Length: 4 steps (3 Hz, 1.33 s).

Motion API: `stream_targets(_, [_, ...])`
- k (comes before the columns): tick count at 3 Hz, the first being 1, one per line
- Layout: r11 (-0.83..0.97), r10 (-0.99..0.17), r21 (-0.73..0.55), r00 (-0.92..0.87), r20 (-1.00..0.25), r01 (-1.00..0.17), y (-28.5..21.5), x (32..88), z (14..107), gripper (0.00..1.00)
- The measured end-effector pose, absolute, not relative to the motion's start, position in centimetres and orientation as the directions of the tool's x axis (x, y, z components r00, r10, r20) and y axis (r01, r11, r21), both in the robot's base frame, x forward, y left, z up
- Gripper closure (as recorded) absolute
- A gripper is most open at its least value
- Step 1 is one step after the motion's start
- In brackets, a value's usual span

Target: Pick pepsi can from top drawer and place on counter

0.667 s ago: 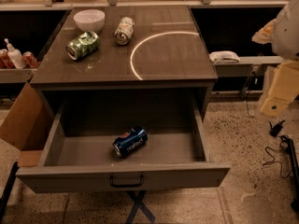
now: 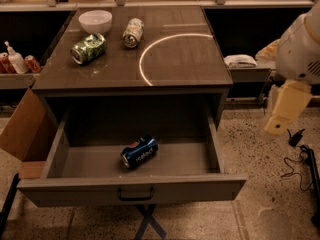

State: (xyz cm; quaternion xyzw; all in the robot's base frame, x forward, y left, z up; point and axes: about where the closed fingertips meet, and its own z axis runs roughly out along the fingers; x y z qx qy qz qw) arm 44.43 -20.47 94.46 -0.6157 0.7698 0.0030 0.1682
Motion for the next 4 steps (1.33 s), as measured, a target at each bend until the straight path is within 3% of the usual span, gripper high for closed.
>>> stream_targets(2, [0.154, -0.926, -0.095, -0.111, -0.360, -0.983, -16.0, 44.2, 86.1, 0.00])
stream_targets(4, [0.139, -0.927, -0.093, -0.096, -0.364, -0.986, -15.3, 44.3, 85.4, 0.00])
